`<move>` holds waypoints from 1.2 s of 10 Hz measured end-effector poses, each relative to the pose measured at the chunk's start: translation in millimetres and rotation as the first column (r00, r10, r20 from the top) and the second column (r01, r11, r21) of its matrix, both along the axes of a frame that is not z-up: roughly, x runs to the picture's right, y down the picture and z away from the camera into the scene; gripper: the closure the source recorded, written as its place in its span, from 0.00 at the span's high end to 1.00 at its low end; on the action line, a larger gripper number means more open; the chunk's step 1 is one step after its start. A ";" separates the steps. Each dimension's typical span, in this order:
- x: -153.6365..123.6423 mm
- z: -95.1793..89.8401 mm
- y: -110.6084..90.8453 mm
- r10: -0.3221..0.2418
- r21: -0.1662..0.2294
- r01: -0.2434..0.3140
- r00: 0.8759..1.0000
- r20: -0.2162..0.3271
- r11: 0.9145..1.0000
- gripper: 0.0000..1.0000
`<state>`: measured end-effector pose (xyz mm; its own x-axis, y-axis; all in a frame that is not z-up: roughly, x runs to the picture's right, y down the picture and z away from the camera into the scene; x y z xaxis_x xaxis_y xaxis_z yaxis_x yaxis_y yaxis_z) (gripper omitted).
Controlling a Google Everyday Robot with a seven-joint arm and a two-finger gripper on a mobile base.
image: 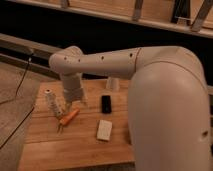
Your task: Move the arm in a circular motion
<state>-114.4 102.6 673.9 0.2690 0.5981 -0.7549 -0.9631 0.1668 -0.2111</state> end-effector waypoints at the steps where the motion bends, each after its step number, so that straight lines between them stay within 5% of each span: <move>1: 14.9 -5.9 -1.0 0.015 0.007 -0.015 1.000 -0.024 1.000 0.65; 6: 88.5 -17.0 -19.5 0.061 0.062 -0.053 0.989 -0.137 0.997 0.65; 12: 169.2 9.0 -95.1 0.044 0.121 -0.015 0.968 -0.245 0.993 0.65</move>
<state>54.8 7.6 682.9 0.0638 0.6911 -0.7200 -0.9877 0.1469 0.0535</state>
